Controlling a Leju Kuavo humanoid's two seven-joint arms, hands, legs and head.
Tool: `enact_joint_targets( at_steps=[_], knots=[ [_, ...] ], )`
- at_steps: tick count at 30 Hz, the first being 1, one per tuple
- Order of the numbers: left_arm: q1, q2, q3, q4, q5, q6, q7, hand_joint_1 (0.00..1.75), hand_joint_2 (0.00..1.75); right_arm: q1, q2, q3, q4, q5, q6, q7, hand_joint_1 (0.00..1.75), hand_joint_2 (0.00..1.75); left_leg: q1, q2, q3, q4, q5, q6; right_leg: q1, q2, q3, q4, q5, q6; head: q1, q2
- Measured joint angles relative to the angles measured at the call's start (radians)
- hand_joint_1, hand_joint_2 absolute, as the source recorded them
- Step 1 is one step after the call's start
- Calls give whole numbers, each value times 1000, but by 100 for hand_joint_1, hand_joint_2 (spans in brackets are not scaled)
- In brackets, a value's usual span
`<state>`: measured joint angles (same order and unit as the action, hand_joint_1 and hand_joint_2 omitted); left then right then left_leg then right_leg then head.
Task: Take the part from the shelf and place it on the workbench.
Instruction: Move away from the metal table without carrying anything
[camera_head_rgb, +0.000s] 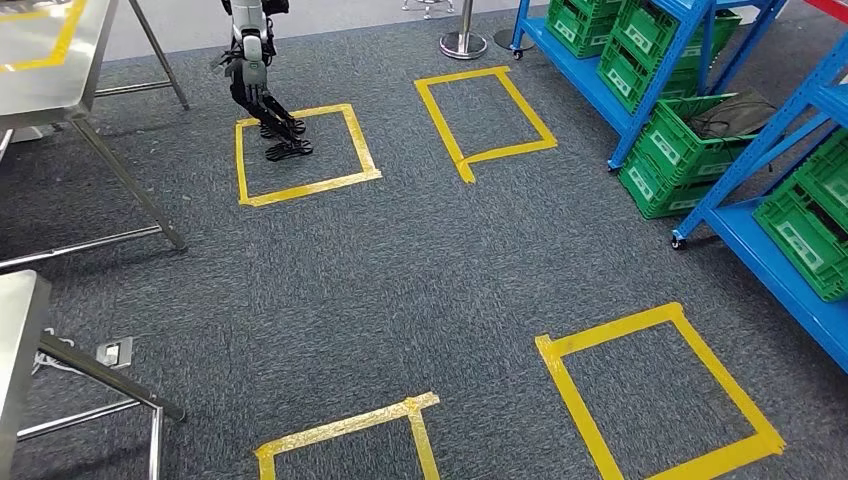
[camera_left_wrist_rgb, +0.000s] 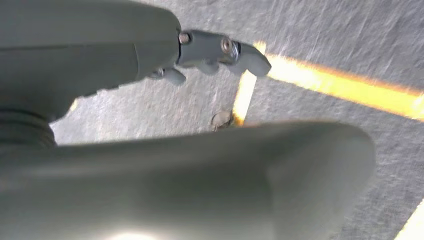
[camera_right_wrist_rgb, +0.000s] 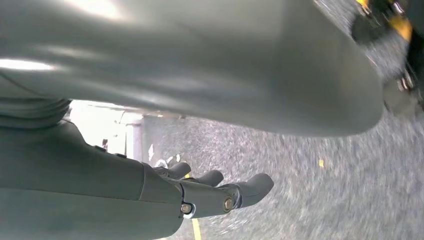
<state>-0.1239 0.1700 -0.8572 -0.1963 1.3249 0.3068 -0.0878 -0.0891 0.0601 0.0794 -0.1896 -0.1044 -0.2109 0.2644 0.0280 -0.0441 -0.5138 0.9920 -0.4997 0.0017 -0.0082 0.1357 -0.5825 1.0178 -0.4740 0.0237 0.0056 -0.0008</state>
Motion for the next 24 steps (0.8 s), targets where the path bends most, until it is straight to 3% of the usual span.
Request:
enact_joint_targets(
  at_steps=[1,3,5,6,7,8,10,12,14,15,16,18,20,21,22,24],
  knots=[
    [2,-14,0,0,-17,21,-16,0,0,0,3,-1,0,-18,-45,-7,0,0,-1,15,4,-4,3,8,0,-30,-15,30,-18,4,5,0],
    [8,-52,-2,-1,-42,53,-38,0,0,-3,9,-5,0,-41,-113,-21,0,0,-7,43,4,-8,4,19,1,-100,-71,144,-80,8,16,0],
    [11,-90,-4,-1,-46,65,-39,0,0,-4,14,-7,0,-48,-147,-44,0,0,-14,75,4,-7,1,24,-1,-122,-128,257,-125,12,22,0],
    [12,-106,-5,-1,-42,65,-32,0,0,-4,15,-8,0,-49,-158,-59,0,0,-17,90,4,-7,-2,25,-1,-125,-136,273,-123,12,24,0],
    [12,-118,-5,-1,-36,62,-20,0,0,-4,17,-8,0,-49,-167,-76,0,0,-18,105,6,-7,-4,25,0,-128,-124,247,-103,10,27,0],
    [12,-126,-5,-2,-31,58,-7,0,0,-3,18,-9,0,-49,-175,-90,0,0,-19,119,9,-7,-7,24,3,-137,-93,188,-70,5,31,0],
    [11,-138,-5,-2,-25,51,9,0,0,-4,21,-9,0,-49,-187,-109,0,0,-22,143,17,-7,-14,19,15,-189,-19,49,-16,-11,39,0],
    [10,-142,-5,-2,-24,47,14,0,0,-6,25,-9,0,-49,-194,-115,0,0,-22,164,23,-7,-22,9,26,-220,10,-12,-2,-23,41,0],
    [8,-144,-5,-2,-23,45,16,0,0,-7,28,-9,0,-49,-197,-117,0,0,-21,182,31,-10,-27,-1,26,-195,14,-19,0,-28,40,0],
    [6,-145,-5,-3,-23,45,19,0,0,-6,29,-9,0,-49,-197,-118,0,0,-20,170,32,-7,-33,-6,23,-183,22,-27,4,-32,39,0],
    [6,-145,-5,-3,-23,45,22,0,0,-7,30,-9,0,-49,-196,-119,0,0,-19,145,26,12,-48,-10,19,-170,31,-35,9,-37,36,0],
    [8,-147,-5,-3,-20,44,33,0,0,-9,34,-9,0,-50,-192,-121,0,0,-14,78,-21,115,-103,-16,13,-146,41,-44,15,-45,25,0],
    [13,-150,-5,-3,-17,37,39,0,0,-10,39,-9,0,-50,-176,-111,0,0,-11,51,-86,241,-149,-21,13,-114,41,-43,14,-49,17,0],
    [15,-151,-5,-3,-18,29,37,0,0,-10,40,-9,0,-46,-160,-96,0,0,-10,48,-104,267,-148,-22,13,-97,41,-42,13,-49,13,0],
    [18,-151,-5,-3,-21,18,30,0,0,-9,41,-9,0,-36,-141,-75,0,0,-8,46,-105,254,-126,-23,12,-78,41,-39,12,-47,9,0],
    [20,-149,-5,-2,-29,-6,15,0,0,-8,39,-4,0,-2,-113,-31,0,0,-1,22,-64,141,-51,-25,9,-43,41,-30,6,-39,1,0]
  ],
)
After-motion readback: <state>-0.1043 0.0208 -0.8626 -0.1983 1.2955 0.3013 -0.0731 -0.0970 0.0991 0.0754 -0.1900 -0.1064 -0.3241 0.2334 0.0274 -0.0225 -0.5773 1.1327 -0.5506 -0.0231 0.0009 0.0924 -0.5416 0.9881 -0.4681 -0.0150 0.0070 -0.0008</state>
